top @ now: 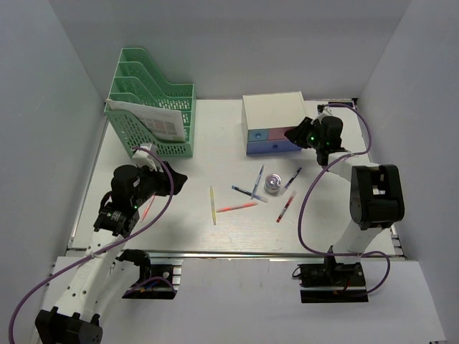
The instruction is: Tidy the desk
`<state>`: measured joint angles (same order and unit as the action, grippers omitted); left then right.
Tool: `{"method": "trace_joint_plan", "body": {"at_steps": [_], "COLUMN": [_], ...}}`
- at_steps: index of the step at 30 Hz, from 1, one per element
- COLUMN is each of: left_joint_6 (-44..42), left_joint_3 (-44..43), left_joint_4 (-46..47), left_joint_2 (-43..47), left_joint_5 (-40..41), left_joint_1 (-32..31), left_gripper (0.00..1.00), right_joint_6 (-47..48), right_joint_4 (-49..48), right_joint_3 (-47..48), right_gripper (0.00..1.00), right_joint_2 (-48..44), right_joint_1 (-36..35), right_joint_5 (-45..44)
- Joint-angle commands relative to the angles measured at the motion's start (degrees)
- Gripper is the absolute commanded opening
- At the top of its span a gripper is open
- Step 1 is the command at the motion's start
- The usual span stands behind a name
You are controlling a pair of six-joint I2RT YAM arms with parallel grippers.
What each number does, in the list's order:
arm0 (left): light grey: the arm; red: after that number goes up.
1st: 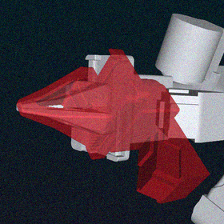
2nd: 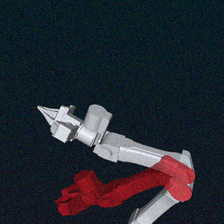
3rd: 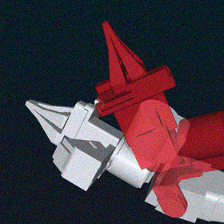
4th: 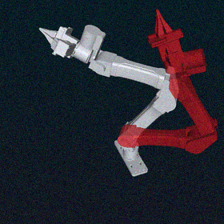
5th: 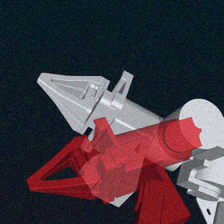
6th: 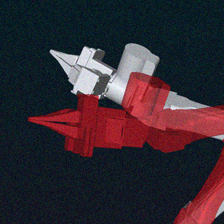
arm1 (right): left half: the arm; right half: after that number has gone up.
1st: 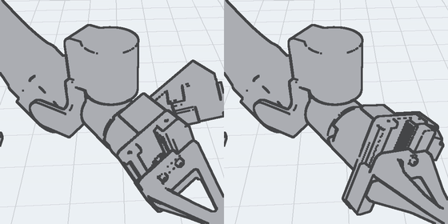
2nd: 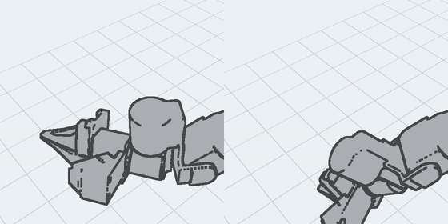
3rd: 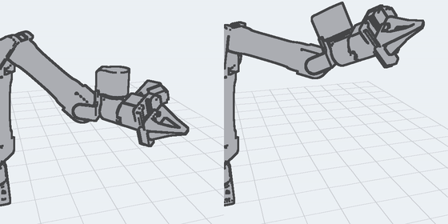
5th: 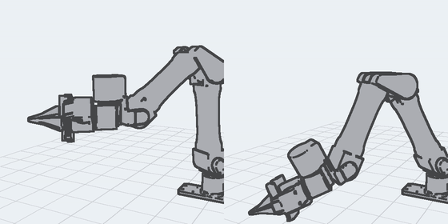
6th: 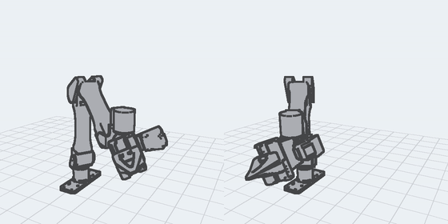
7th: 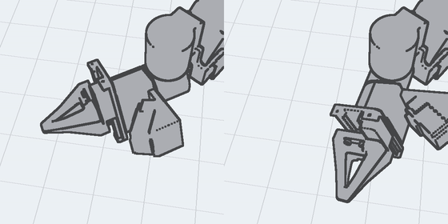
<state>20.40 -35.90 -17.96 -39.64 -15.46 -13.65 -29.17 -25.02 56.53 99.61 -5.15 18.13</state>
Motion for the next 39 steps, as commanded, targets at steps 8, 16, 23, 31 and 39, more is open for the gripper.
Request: {"method": "trace_joint_plan", "body": {"at_steps": [8,16,23,31,39], "left_joint_6": [-0.45,-0.54,-0.54,-0.28,0.07], "left_joint_3": [0.31,0.22,0.13,0.13,1.27], "left_joint_4": [-0.32,-0.41,-1.2,-2.0,-1.91], "left_joint_2": [0.44,0.52,0.44,-1.05,-3.25], "left_joint_5": [0.87,1.4,3.59,6.59,11.67], "left_joint_1": [-0.24,-0.24,-0.24,-0.24,-0.24], "left_gripper": [0.73,0.73,0.73,0.73,0.73], "right_joint_6": [0.34,0.43,-0.1,0.43,0.43], "right_joint_4": [-6.36,-6.36,-6.36,-5.66,-5.92], "right_joint_3": [-5.64,-11.62,-15.83,-19.18,-20.93], "right_gripper": [0.08,0.08,0.08,0.07,0.55], "right_joint_2": [-3.63,-9.08,-12.68,-15.32,-17.43], "right_joint_1": [0.93,1.28,1.1,1.11,1.63], "right_joint_5": [1.55,2.08,2.35,2.17,4.1]}}
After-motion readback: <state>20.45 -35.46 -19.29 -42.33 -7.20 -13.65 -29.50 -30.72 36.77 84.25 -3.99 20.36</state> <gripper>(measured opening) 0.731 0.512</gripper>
